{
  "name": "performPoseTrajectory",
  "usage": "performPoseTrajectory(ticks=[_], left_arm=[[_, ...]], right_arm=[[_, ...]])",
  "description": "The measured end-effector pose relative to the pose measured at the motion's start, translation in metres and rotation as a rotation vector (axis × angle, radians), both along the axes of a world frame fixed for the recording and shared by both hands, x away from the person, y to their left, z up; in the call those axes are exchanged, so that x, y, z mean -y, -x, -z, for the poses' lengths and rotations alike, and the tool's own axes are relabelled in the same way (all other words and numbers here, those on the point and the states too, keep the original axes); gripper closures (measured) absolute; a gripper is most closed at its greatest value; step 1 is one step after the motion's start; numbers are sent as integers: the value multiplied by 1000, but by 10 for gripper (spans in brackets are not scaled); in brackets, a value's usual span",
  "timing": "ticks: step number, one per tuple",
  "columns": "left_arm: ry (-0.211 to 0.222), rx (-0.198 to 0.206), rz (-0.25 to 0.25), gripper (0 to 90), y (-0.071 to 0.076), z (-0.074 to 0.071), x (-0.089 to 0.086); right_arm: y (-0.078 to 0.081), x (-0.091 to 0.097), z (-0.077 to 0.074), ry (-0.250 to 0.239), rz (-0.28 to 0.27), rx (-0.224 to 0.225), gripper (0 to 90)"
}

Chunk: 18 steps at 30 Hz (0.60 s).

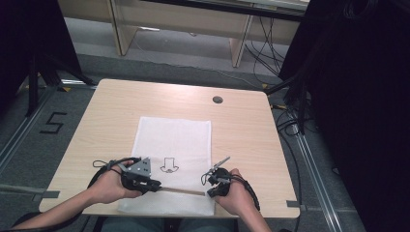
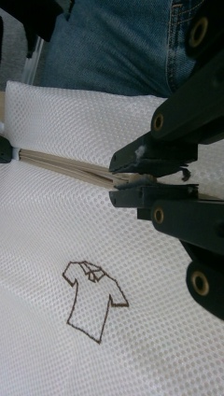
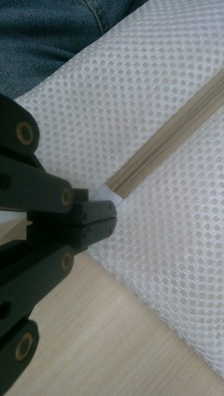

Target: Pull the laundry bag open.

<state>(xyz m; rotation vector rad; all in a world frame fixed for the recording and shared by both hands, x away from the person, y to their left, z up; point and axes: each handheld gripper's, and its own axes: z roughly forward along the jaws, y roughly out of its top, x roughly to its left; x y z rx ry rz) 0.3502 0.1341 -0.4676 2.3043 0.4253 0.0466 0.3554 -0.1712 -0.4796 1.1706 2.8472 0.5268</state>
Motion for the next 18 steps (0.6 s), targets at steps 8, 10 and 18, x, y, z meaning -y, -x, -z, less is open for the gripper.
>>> performPoseTrajectory(ticks=[8, 10, 18], left_arm=[[-2, -4, -7, 819, 1, 2, -7], [-8, -6, -15, 819, 1, 2, -9], [12, -27, -45, 819, 0, 1, -21]], right_arm=[[2, -2, -1, 4, 10, -12, 900], [1, -2, -1, 9, 4, -5, 900], [2, -2, 0, 9, -4, 3, 900]])
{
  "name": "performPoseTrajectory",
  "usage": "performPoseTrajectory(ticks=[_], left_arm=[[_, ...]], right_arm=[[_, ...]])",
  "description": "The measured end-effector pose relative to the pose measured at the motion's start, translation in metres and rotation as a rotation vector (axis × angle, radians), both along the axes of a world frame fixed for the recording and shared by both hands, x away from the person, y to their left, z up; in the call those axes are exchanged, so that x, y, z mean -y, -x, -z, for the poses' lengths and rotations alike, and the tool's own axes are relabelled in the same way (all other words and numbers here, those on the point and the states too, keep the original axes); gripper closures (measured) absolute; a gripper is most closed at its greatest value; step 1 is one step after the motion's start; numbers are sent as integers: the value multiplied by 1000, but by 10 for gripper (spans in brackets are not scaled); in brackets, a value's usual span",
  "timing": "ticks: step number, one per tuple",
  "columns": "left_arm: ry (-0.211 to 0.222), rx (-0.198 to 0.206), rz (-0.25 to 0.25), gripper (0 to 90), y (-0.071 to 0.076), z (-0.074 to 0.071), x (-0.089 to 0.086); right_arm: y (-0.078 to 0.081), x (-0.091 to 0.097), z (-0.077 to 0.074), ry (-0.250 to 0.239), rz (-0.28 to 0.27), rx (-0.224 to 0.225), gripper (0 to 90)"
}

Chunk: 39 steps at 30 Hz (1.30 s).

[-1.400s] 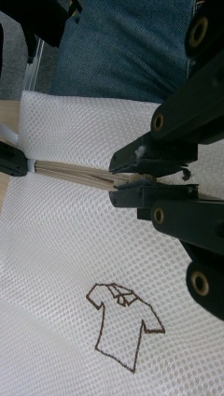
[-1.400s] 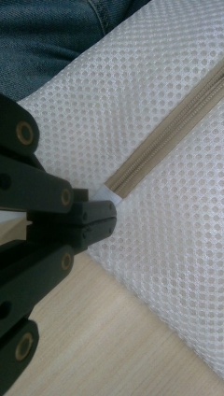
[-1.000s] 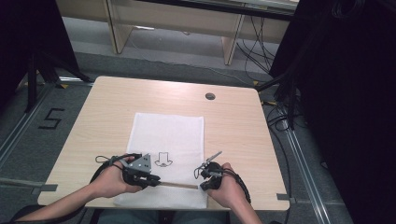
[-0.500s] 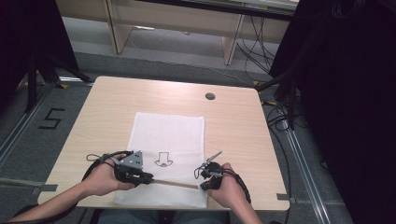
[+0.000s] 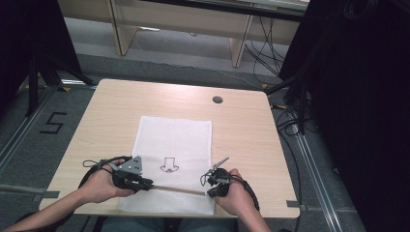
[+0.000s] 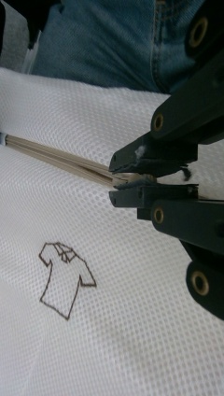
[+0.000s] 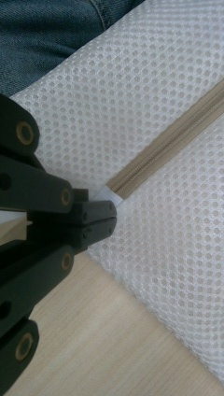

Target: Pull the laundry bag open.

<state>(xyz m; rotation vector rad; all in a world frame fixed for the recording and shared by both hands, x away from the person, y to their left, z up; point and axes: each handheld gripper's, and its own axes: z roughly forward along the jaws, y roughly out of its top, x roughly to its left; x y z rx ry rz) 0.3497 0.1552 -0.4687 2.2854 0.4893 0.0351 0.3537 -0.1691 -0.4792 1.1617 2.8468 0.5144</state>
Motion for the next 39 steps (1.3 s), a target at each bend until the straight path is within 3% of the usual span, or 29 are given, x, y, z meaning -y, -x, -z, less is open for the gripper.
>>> performPoseTrajectory(ticks=[2, 3, 8, 13, 16, 18, 19, 20, 22, 24, 25, 26, 27, 28, 30, 32, 37, 39], left_arm=[[-21, 24, -2, 820, 0, 0, -3], [-12, 5, -5, 819, 0, 1, -4], [-29, 14, -20, 819, 0, 2, -14], [-28, -2, -57, 820, 1, 3, -30], [-54, 2, -86, 820, 1, 4, -41], [-30, -28, -106, 820, 1, 6, -48], [-72, -3, -87, 820, 1, 6, -51], [-45, -31, -112, 819, 2, 8, -53], [-87, -26, -126, 820, 1, 9, -58], [-263, 51, -125, 820, -3, 9, -71], [-231, 24, -178, 820, -2, 10, -79], [-133, -58, -183, 820, -4, 13, -89], [-99, -64, -209, 820, -1, 15, -89], [-116, -53, -199, 820, 2, 14, -89], [-215, -23, -137, 820, 0, 15, -88], [-223, -45, -139, 820, -2, 19, -87], [-223, -34, -148, 819, -3, 19, -86], [-233, -29, -144, 818, -3, 19, -85]], right_arm=[[0, 0, 0, 0, 1, 0, 900], [0, 0, 0, 0, 1, 0, 900], [1, -1, 0, 12, -6, 13, 900], [1, 0, 0, 10, -6, 15, 900], [1, 0, 0, 12, -9, 14, 900], [1, 0, 0, 13, -6, 14, 900], [1, -1, 0, 14, -7, 15, 900], [1, -1, 0, 14, -5, 14, 900], [2, -2, 0, 16, 2, 13, 900], [2, -1, 0, 15, 1, 17, 900], [2, -1, -1, 30, -2, 20, 900], [2, -1, -1, 35, 3, 14, 900], [1, 1, -1, 31, -3, 17, 900], [0, 1, 0, 25, -2, 15, 900], [-1, 1, -1, 30, -21, 16, 900], [0, 0, -1, 36, -15, 14, 900], [1, 2, 0, 12, 8, 9, 900], [0, 2, 0, 18, -14, 22, 900]])
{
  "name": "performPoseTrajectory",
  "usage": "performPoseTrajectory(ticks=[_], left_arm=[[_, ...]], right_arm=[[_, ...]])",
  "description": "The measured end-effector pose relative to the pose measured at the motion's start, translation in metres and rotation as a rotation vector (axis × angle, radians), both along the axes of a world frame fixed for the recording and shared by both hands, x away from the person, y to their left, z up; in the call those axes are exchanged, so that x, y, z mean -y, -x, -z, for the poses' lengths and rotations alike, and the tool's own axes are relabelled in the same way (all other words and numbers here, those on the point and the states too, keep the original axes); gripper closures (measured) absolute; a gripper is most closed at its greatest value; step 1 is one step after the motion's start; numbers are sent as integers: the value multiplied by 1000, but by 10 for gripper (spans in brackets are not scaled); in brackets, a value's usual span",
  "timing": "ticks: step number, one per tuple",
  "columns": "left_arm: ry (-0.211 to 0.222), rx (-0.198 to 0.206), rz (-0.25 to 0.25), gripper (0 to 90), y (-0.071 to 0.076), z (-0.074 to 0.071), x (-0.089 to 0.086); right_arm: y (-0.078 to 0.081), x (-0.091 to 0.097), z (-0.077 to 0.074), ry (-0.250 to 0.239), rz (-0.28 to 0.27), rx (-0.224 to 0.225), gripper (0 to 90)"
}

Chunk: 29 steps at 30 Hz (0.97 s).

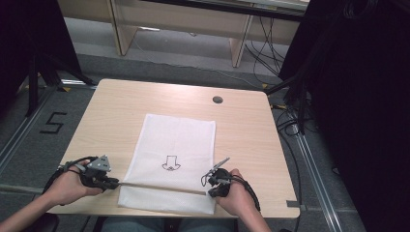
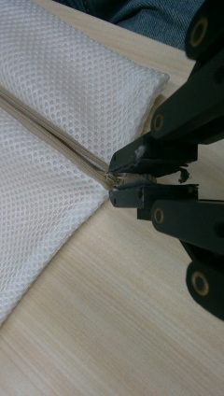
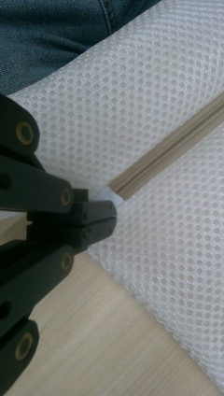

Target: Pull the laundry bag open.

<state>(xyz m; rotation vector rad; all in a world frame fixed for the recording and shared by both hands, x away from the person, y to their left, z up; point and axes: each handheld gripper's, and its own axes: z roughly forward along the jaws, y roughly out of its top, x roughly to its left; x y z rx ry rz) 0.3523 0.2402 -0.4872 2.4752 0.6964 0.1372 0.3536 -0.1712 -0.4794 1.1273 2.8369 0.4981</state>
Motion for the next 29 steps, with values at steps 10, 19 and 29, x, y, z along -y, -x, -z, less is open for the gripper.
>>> performPoseTrajectory(ticks=[10, 19, 29], left_arm=[[120, 55, -57, 697, 3, -1, -1], [472, 107, -299, 429, 1, -14, -28], [463, 164, -484, 407, -11, -10, -47]], right_arm=[[1, 3, 0, -24, 18, 4, 875], [0, 12, -12, -167, 95, 43, 622], [-8, 28, -15, -199, 178, 159, 579]])
